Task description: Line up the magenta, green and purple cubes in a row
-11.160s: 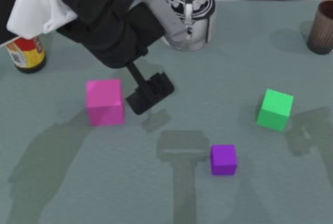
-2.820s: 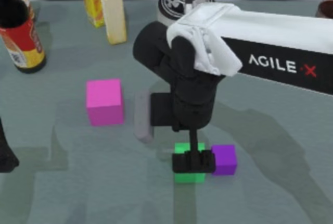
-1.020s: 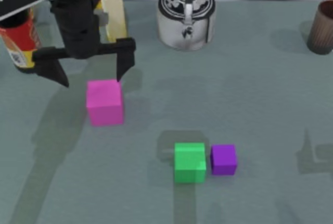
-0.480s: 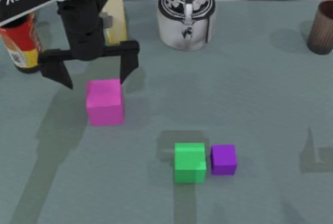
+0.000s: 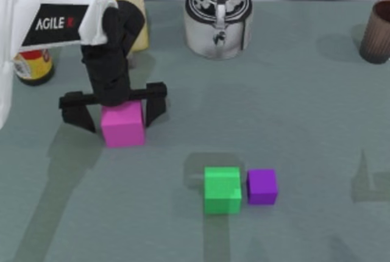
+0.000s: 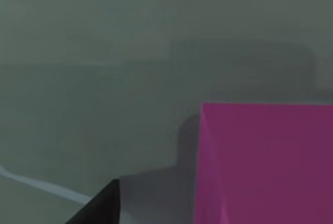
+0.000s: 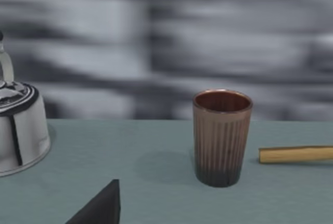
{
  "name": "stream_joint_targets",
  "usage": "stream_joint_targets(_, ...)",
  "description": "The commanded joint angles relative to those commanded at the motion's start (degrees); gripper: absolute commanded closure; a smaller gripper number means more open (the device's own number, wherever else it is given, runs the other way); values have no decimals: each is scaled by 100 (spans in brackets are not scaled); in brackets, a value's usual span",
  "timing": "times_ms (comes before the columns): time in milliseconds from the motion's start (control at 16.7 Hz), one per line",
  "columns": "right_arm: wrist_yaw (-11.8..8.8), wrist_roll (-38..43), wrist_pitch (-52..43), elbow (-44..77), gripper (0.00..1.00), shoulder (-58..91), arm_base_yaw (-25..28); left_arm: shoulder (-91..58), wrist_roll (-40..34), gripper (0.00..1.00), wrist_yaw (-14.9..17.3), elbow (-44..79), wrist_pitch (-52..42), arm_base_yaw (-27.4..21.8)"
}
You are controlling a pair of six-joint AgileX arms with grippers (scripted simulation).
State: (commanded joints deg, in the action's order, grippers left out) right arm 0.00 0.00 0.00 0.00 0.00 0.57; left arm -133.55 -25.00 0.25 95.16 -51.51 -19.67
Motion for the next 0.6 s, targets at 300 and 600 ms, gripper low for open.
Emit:
stream_joint_targets(300,0,0,0,0,0,0,0,-19,-1,8,0,-27,36,-1)
stream_joint_targets(600,0,0,0,0,0,0,0,-19,-1,45,0,-27,36,-1)
